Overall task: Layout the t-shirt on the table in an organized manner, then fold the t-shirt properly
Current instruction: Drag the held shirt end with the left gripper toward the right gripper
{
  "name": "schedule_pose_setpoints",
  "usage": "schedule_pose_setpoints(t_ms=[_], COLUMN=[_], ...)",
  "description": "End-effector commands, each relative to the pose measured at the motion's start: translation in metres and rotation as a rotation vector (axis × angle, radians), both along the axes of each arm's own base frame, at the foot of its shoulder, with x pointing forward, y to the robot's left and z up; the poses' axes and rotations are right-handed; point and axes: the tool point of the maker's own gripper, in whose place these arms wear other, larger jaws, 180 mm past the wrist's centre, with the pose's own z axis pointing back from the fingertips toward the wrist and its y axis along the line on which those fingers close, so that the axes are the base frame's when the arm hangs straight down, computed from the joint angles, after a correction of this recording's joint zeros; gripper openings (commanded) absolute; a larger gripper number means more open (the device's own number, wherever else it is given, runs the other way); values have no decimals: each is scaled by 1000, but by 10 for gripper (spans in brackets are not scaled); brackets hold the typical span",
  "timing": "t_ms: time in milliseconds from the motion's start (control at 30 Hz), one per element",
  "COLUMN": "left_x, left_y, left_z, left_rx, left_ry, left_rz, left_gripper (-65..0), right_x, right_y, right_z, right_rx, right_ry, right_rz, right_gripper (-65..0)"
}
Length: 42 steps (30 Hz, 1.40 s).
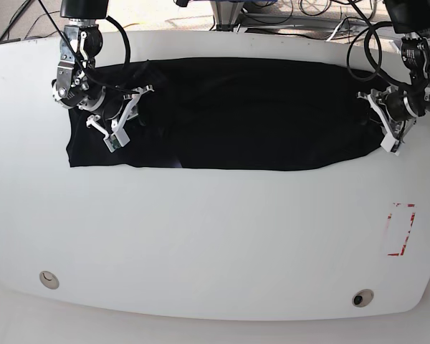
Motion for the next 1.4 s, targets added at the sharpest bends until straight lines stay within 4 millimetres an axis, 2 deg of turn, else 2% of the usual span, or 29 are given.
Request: schedule_pose_setpoints(t_ms=[0, 67, 300, 567, 667, 733, 1000, 1367], left_x=[11, 9, 1, 2, 0, 0, 16, 30], left_y=[-6, -13, -50, -86, -115, -126, -186, -233], left_z=[30, 38, 46, 44, 41, 40, 52, 45], left_rx=[50, 83, 108, 47, -6, -28, -118, -108], left_ry=[-80, -83, -74, -80, -79, -81, -138, -115], left_rz=[-67, -105, -198, -237, -277, -292, -348, -406], left_gripper=[-539, -539, -539, -539, -539, -537, -537, -536], right_x=[2, 2, 2, 3, 3, 2, 2, 2], right_y=[-5, -5, -5, -5, -5, -5, 1, 6], right_z=[3, 3, 3, 3, 3, 2, 2, 2], right_rx=[-21, -21, -21, -19, -19, -19, -5, 8], right_ry=[-5, -5, -3, -6, -5, -3, -3, -5], right_rz=[-1, -1, -2, -2, -2, -2, -5, -3], right_gripper=[-549, -549, -549, -549, -549, -549, -549, -549])
